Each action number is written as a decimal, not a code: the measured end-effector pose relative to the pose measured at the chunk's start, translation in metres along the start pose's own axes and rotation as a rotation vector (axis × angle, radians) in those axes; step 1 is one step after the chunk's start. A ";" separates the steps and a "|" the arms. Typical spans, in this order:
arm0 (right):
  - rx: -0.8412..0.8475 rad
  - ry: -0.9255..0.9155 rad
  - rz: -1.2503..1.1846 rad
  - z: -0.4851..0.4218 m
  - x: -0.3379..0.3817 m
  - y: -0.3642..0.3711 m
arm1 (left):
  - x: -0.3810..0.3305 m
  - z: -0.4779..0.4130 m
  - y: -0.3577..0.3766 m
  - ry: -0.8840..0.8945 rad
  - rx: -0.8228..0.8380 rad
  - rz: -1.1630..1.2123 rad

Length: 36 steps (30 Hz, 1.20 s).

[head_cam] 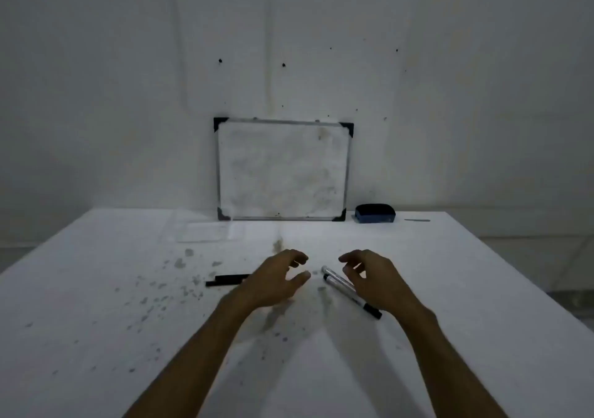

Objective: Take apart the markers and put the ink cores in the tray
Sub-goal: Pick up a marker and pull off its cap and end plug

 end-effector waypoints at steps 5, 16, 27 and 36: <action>0.199 0.225 0.115 -0.031 -0.025 0.018 | 0.011 0.002 0.036 -0.044 -0.016 0.011; 0.207 0.237 0.031 -0.059 -0.049 0.035 | 0.027 -0.006 0.047 0.014 -0.121 0.014; 0.348 0.100 0.280 -0.084 -0.030 0.047 | 0.022 -0.002 0.045 -0.026 -0.141 0.064; -0.075 -0.069 -0.213 -0.068 0.048 0.014 | 0.004 -0.002 0.015 -0.204 -0.222 0.669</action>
Point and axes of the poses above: each hand's wrist, its own z-axis away from the middle knuckle, its own y-axis out of the palm, x = y × z, the point moved 1 cm from there along -z, towards the middle knuckle, and after that the axes turned 1 degree about z, right-handed, at the moved point
